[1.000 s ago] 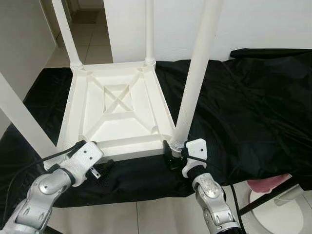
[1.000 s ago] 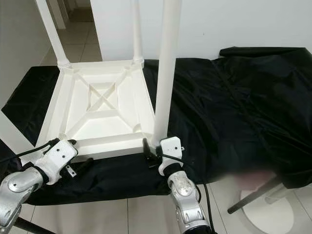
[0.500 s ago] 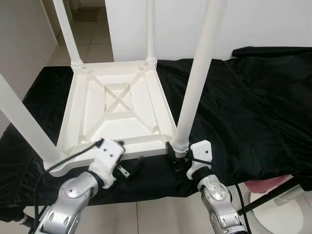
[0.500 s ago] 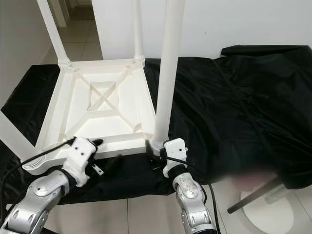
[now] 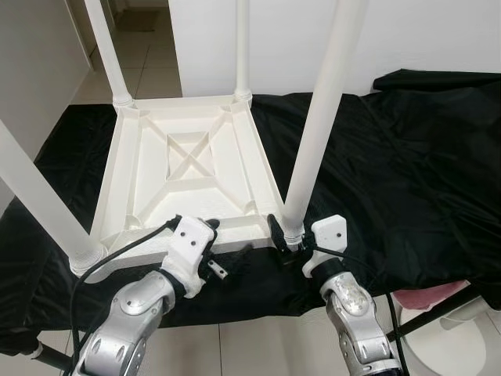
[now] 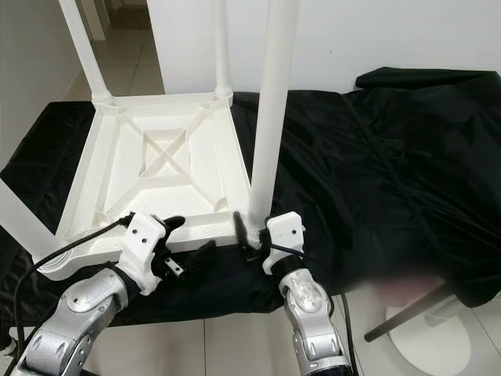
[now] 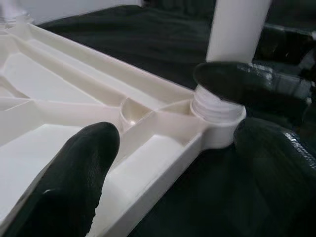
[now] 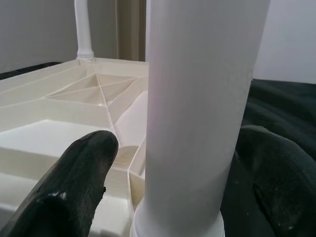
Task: Building children table
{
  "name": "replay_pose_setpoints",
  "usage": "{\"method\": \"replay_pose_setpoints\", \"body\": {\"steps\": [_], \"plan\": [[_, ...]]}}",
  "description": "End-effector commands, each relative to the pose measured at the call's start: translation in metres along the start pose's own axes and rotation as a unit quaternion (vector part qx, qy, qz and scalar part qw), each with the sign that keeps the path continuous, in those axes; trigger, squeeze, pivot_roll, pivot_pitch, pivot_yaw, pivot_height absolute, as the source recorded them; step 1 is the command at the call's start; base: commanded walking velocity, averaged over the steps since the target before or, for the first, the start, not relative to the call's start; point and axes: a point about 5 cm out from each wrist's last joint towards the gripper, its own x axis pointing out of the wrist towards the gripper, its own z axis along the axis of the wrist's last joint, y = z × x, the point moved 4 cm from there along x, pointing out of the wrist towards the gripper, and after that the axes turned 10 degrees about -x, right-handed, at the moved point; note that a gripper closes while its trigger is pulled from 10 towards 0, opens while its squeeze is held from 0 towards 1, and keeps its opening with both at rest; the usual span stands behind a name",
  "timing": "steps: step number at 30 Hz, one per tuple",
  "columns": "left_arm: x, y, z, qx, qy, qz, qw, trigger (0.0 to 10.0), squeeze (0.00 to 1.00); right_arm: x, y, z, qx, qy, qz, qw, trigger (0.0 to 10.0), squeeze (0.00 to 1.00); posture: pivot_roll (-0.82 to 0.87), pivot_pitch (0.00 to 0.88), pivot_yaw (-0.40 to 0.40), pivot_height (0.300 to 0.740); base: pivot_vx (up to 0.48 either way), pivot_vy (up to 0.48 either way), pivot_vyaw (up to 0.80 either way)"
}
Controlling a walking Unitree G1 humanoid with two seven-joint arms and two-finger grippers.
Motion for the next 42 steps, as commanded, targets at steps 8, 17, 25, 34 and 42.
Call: {"method": "replay_pose_setpoints", "body": {"steps": [8, 17, 25, 34, 42], "plan": [[-0.007, 0.012, 0.017, -0.007, -0.032, 0.040, 0.999, 10.0, 0.00, 0.011, -0.008, 0.017, -0.011, -0.018, -0.027, 0.999, 10.0, 0.00, 0.01, 0.044, 0.019, 0.740, 0.000, 0.000, 0.00], [-0.033, -0.012, 0.010, -0.013, -0.003, -0.066, 0.998, 10.0, 0.00, 0.015, -0.009, 0.025, -0.014, -0.018, -0.034, 0.999, 10.0, 0.00, 0.01, 0.048, 0.014, 0.740, 0.000, 0.000, 0.00], [-0.038, -0.017, 0.005, -0.006, 0.021, -0.088, 0.996, 10.0, 0.00, 0.021, -0.009, 0.035, -0.026, -0.024, -0.045, 0.998, 10.0, 0.00, 0.02, 0.055, 0.016, 0.740, 0.000, 0.000, 0.00], [-0.043, -0.027, 0.004, -0.042, 0.033, -0.114, 0.992, 10.0, 0.00, 0.025, -0.008, 0.042, -0.035, -0.031, -0.048, 0.998, 0.0, 0.00, 0.02, 0.059, 0.015, 0.740, 0.000, 0.000, 0.00], [-0.048, -0.034, 0.004, -0.088, 0.038, -0.141, 0.985, 10.0, 0.00, 0.034, -0.011, 0.048, -0.044, -0.029, -0.061, 0.997, 10.0, 0.00, 0.03, 0.063, 0.013, 0.740, 0.000, 0.000, 0.00]]}}
